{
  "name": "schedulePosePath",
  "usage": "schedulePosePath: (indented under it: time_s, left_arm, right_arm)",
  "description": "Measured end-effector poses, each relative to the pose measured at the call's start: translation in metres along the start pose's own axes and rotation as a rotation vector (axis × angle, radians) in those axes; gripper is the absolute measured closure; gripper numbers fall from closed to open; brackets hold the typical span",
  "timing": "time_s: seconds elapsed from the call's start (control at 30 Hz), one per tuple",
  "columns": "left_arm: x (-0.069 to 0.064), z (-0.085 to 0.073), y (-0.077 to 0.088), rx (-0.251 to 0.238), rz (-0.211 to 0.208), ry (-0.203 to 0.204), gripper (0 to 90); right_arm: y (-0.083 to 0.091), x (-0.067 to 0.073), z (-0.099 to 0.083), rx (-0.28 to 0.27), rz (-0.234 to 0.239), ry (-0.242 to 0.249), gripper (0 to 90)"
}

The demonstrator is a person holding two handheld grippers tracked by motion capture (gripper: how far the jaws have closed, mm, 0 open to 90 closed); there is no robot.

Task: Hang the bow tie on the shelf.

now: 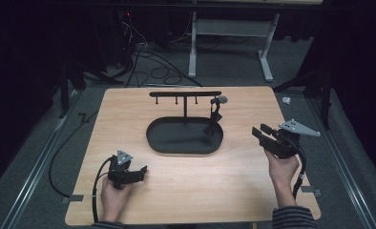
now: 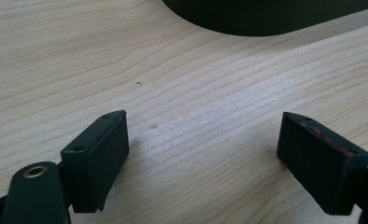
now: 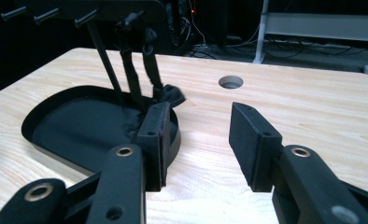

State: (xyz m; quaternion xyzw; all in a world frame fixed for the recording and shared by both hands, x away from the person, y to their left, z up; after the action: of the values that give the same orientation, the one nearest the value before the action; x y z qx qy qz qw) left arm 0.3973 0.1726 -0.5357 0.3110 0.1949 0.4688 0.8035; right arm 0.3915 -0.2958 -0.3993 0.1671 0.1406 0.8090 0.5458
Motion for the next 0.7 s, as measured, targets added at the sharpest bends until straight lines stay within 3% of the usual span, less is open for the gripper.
schedulePosePath:
  time_s: [0.7]
  left_arm:
    - [0.0,0.0,0.0,0.0,0.0,0.0,17.3]
  right_arm:
    - [0.012,-0.003,-0.023,0.007,-0.002,-0.015,59.9]
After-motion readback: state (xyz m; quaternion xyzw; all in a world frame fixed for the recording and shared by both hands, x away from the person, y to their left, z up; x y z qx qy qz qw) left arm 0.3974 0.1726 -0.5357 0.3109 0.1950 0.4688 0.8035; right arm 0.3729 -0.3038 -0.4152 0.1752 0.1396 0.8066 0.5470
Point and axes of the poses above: each handheld gripper's, and its own axes: y roughly backward along the jaws, z roughly out of its top, x roughly to its left, the point moved 4 cm from there along -y, roughly forward along the jaws
